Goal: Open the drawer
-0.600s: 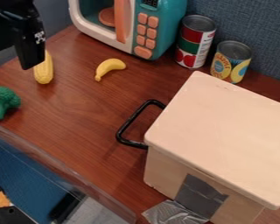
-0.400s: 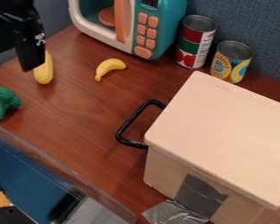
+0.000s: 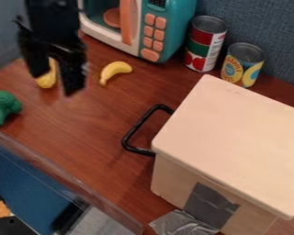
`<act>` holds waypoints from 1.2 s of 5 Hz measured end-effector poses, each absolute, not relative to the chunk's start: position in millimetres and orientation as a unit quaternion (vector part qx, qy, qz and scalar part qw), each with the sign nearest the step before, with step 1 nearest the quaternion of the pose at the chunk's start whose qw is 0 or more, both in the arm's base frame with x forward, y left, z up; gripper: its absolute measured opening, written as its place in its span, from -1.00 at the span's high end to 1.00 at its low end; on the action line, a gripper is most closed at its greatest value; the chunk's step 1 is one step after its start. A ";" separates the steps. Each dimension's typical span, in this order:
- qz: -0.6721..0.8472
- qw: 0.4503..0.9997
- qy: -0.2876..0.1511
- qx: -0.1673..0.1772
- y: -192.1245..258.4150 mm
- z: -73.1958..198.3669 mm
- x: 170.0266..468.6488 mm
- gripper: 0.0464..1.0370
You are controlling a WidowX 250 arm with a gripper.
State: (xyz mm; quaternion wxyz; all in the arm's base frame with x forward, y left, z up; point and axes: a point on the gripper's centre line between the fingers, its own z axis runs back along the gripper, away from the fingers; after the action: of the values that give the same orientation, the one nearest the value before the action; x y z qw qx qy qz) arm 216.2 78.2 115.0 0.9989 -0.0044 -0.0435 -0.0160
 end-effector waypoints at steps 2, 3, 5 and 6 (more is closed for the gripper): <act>-0.038 0.998 -0.059 0.005 40.9 81.2 253.9 -0.92; -0.039 0.997 -0.066 -0.009 30.2 68.3 269.4 -0.92; -0.043 0.995 -0.079 -0.029 16.7 56.5 279.0 -0.92; -0.047 0.994 -0.084 -0.047 3.5 55.3 279.5 -0.92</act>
State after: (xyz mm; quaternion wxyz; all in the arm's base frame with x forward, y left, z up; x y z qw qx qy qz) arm 279.5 3.5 55.3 0.9942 -0.0467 -0.0844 -0.0473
